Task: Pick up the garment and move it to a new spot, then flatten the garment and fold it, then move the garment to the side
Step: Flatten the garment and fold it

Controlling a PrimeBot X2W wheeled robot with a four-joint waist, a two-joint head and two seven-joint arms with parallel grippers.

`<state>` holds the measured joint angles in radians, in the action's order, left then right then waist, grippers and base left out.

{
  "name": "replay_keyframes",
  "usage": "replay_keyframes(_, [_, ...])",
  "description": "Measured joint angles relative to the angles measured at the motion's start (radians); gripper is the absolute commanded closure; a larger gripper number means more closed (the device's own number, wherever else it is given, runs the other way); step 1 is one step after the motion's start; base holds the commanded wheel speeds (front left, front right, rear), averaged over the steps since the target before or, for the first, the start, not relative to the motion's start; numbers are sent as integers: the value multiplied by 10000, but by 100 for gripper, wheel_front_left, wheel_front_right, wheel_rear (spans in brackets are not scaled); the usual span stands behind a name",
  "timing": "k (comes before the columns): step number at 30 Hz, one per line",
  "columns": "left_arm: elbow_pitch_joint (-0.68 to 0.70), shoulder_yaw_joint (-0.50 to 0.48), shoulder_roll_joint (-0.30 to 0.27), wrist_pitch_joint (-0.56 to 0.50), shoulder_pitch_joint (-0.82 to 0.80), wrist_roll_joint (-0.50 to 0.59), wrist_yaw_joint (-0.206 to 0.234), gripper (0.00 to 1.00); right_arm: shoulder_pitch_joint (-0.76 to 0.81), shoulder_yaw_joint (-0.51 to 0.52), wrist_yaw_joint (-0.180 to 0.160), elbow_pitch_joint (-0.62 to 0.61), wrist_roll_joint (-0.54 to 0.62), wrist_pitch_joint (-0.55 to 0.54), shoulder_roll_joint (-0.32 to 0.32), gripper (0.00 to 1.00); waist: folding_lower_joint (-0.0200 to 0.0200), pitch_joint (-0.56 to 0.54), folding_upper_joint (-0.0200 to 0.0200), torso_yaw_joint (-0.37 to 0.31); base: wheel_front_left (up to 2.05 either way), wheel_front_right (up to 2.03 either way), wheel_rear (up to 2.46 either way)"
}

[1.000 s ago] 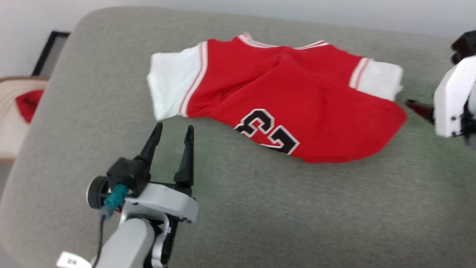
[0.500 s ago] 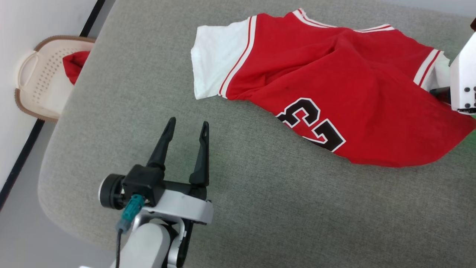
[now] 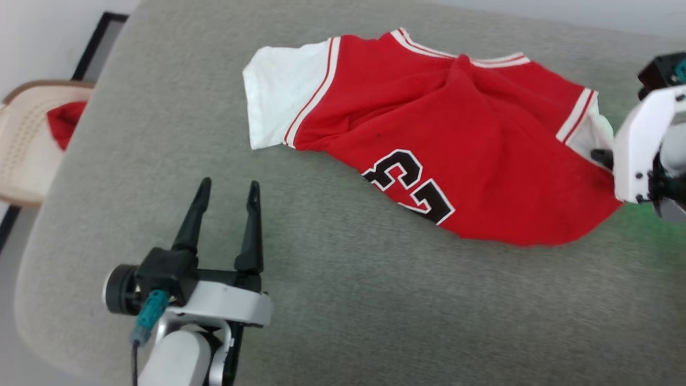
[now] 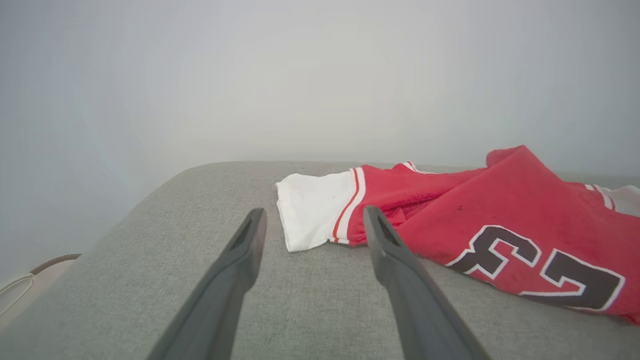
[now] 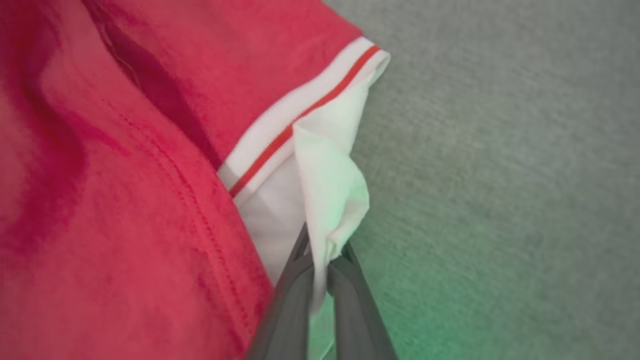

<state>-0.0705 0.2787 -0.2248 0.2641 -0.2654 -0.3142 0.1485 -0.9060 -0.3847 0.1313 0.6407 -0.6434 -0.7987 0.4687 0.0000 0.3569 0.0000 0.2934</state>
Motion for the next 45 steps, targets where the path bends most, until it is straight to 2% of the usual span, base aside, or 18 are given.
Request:
replay_keyframes(9, [334, -261, -341, -31, 299, 69, 10, 0, 1757, 568, 0, -2031, -905, 190, 1078, 100, 0, -353, 0, -950, 0, 0, 0])
replay_keyframes(19, [1103, -140, -679, -608, 303, 188, 23, 0, 3743, 2311, 0, -3275, -1133, -61, 2197, 100, 1, -505, 0, -1476, 0, 0, 0])
replay_keyframes(24, [1248, -88, -761, -748, 246, 213, 21, 0, 3813, 3064, 0, -3208, -581, 692, 2105, 100, 0, -380, 0, -1612, 0, 0, 0])
replay_keyframes(30, [1099, 56, -886, -982, -120, 215, -155, 0, 3215, 3074, 0, -2337, 320, 1603, 1534, 100, 0, -289, 0, -1749, 0, 0, 0])
replay_keyframes(31, [1057, 75, -934, -1024, -202, 221, -178, 0, 3136, 3047, 0, -2240, 370, 1722, 1450, 64, 0, -287, 0, -1772, 0, 0, 0])
replay_keyframes(32, [1009, 88, -963, -1062, -281, 222, -242, 0, 3090, 3003, 0, -2159, 387, 1866, 1367, 0, 1, -289, 0, -1800, 0, 0, 0])
replay_keyframes(38, [809, 186, -1348, -1595, -1067, 153, -754, 0, 3227, 3304, 0, -2230, 640, 3356, 1244, 0, 0, -395, 0, -2070, 0, 0, 0])
replay_keyframes(45, [159, 357, -2171, -3116, -2880, -188, -1954, 0, 4416, 3885, -2, -3881, 445, 5020, 660, 0, 0, -562, 0, -2649, 0, 0, 0])
